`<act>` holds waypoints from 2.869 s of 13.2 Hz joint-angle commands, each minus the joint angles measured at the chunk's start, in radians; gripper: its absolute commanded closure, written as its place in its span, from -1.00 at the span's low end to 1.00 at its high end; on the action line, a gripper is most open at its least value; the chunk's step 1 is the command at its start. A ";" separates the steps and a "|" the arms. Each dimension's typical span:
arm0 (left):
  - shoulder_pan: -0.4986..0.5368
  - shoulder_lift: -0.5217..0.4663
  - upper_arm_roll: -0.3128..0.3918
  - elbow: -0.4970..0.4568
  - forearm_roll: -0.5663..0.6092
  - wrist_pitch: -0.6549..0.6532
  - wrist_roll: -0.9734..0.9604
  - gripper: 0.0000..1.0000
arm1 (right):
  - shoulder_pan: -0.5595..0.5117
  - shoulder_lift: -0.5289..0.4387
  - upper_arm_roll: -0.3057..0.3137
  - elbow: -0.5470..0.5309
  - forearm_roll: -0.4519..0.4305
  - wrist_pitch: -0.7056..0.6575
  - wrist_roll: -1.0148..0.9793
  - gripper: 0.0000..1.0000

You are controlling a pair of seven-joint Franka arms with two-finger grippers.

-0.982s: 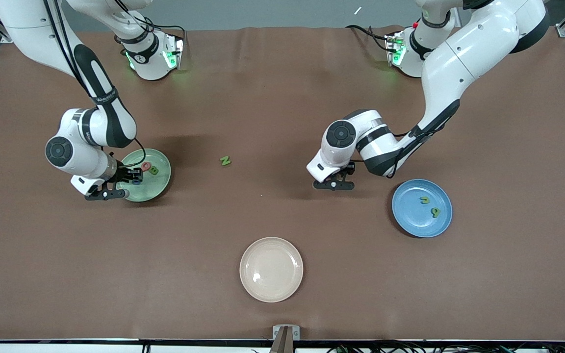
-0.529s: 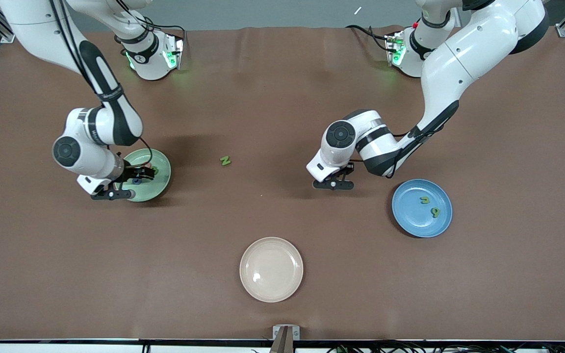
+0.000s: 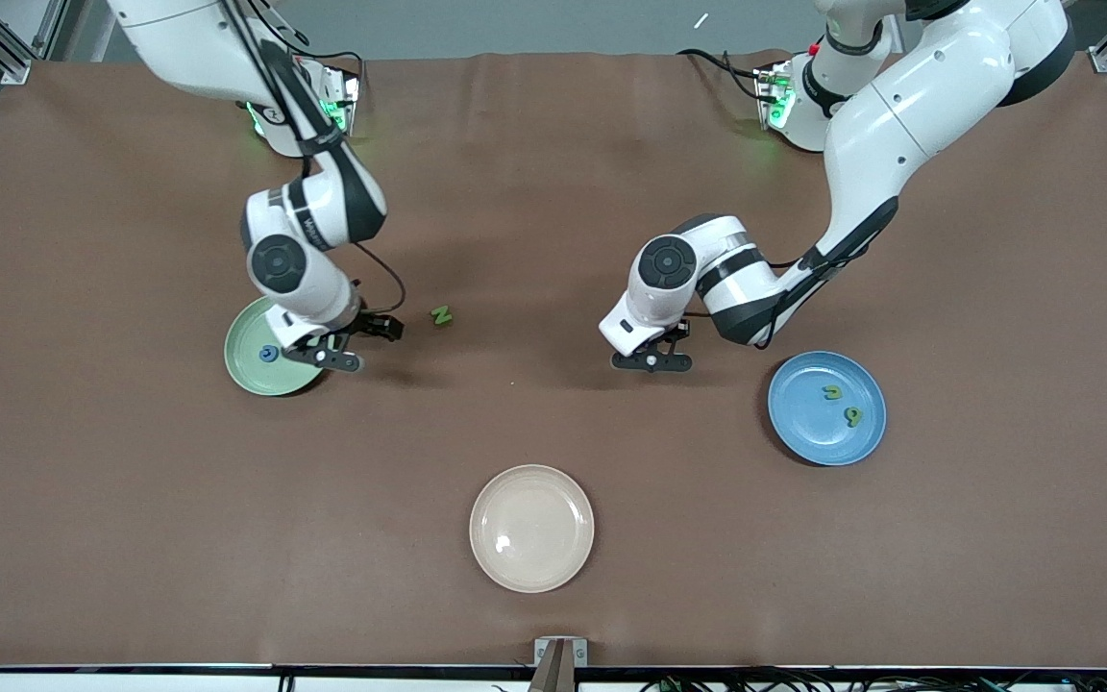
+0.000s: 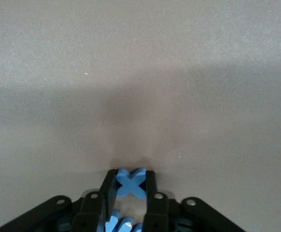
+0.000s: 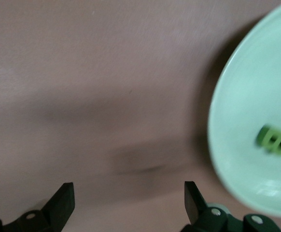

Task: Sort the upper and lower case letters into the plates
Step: 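Grasp the blue x with the left gripper while the right grasps N, then carry the x to the blue plate while the right carries N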

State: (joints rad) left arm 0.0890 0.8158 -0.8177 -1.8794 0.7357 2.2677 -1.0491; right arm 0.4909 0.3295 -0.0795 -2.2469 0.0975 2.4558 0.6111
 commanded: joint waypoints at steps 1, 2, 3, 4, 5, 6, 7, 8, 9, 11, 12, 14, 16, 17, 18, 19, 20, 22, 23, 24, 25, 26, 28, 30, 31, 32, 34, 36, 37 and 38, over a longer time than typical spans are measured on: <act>0.002 0.003 0.003 0.000 -0.002 0.001 -0.032 0.59 | 0.035 -0.023 -0.010 -0.019 0.004 0.006 0.219 -1.00; 0.006 -0.001 0.002 0.002 -0.012 -0.002 -0.032 0.63 | 0.064 -0.021 -0.011 -0.019 0.004 0.011 0.314 -1.00; 0.018 -0.010 0.000 0.002 -0.013 -0.010 -0.032 0.65 | 0.087 -0.018 -0.011 -0.019 0.004 0.018 0.417 -1.00; 0.025 -0.026 -0.003 0.003 -0.015 -0.013 -0.029 0.67 | 0.107 -0.017 -0.011 -0.019 0.004 0.035 0.523 -1.00; 0.032 -0.043 -0.006 0.008 -0.015 -0.034 -0.028 0.70 | 0.121 -0.014 -0.011 -0.019 0.004 0.060 0.606 -1.00; 0.058 -0.052 -0.027 0.014 -0.016 -0.071 -0.023 0.72 | 0.132 0.000 -0.011 -0.019 0.004 0.099 0.689 -1.00; 0.118 -0.052 -0.081 0.035 -0.016 -0.123 -0.020 0.75 | 0.144 0.014 -0.011 -0.019 0.004 0.135 0.752 -1.00; 0.174 -0.050 -0.131 0.043 -0.015 -0.166 -0.003 0.77 | 0.159 0.029 -0.011 -0.019 0.004 0.165 0.795 -1.00; 0.225 -0.050 -0.165 0.057 -0.016 -0.198 0.030 0.78 | 0.170 0.037 -0.011 -0.019 0.004 0.182 0.809 -1.00; 0.291 -0.050 -0.196 0.080 -0.015 -0.256 0.111 0.78 | 0.173 0.049 -0.011 -0.019 0.004 0.192 0.815 -0.94; 0.316 -0.050 -0.195 0.085 -0.013 -0.260 0.136 0.78 | 0.179 0.055 -0.011 -0.020 0.004 0.199 0.823 -0.92; 0.371 -0.050 -0.195 0.085 -0.007 -0.258 0.205 0.78 | 0.202 0.074 -0.011 -0.019 0.004 0.221 0.863 -0.86; 0.431 -0.041 -0.190 0.085 0.004 -0.258 0.292 0.78 | 0.224 0.088 -0.011 -0.019 0.004 0.235 0.889 -0.76; 0.457 -0.038 -0.184 0.085 0.005 -0.258 0.344 0.78 | 0.229 0.088 -0.011 -0.019 0.004 0.235 0.891 -0.69; 0.466 -0.037 -0.163 0.091 0.007 -0.257 0.384 0.78 | 0.230 0.089 -0.011 -0.019 0.004 0.233 0.891 -0.58; 0.463 -0.035 -0.128 0.111 0.007 -0.251 0.420 0.78 | 0.233 0.089 -0.011 -0.019 0.004 0.233 0.891 -0.46; 0.457 -0.032 -0.098 0.126 0.007 -0.246 0.451 0.78 | 0.238 0.089 -0.011 -0.020 0.004 0.232 0.891 -0.36; 0.451 -0.009 -0.049 0.164 0.020 -0.231 0.501 0.77 | 0.244 0.089 -0.011 -0.020 0.004 0.224 0.891 0.01; 0.442 0.006 -0.031 0.178 0.030 -0.226 0.508 0.78 | 0.244 0.089 -0.011 -0.020 0.004 0.223 0.891 0.30; 0.430 0.020 -0.014 0.196 0.034 -0.220 0.512 0.78 | 0.244 0.089 -0.011 -0.019 0.004 0.219 0.891 0.78; 0.413 0.032 0.006 0.210 0.033 -0.206 0.526 0.77 | 0.244 0.089 -0.011 -0.019 0.004 0.218 0.895 1.00; 0.396 0.042 0.024 0.226 0.031 -0.185 0.531 0.77 | 0.241 0.088 -0.013 -0.019 0.004 0.216 0.885 1.00; 0.368 0.057 0.046 0.253 0.031 -0.177 0.532 0.77 | 0.227 0.079 -0.014 -0.014 -0.005 0.213 0.843 1.00; 0.359 0.063 0.066 0.253 0.033 -0.162 0.534 0.77 | 0.174 0.036 -0.022 0.022 -0.007 0.064 0.678 1.00; 0.360 0.063 0.069 0.252 0.033 -0.159 0.537 0.77 | 0.134 0.002 -0.035 0.047 -0.008 -0.037 0.579 1.00; 0.359 0.063 0.069 0.252 0.033 -0.158 0.546 0.77 | 0.086 -0.035 -0.042 0.071 -0.010 -0.114 0.468 1.00; 0.361 0.063 0.071 0.249 0.033 -0.157 0.547 0.77 | 0.003 -0.081 -0.043 0.072 -0.013 -0.155 0.292 1.00; 0.361 0.063 0.071 0.249 0.033 -0.157 0.555 0.70 | -0.084 -0.092 -0.043 0.061 -0.016 -0.152 0.115 1.00; 0.361 0.063 0.069 0.249 0.033 -0.157 0.558 0.63 | -0.130 -0.089 -0.042 0.058 -0.015 -0.144 0.039 1.00; 0.362 0.062 0.071 0.249 0.033 -0.157 0.561 0.49 | -0.181 -0.083 -0.042 0.055 -0.015 -0.140 -0.050 1.00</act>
State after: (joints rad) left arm 0.4556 0.8703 -0.7509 -1.6464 0.7542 2.1061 -0.5088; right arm 0.3932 0.2542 -0.1413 -2.1563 0.0938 2.2955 0.6922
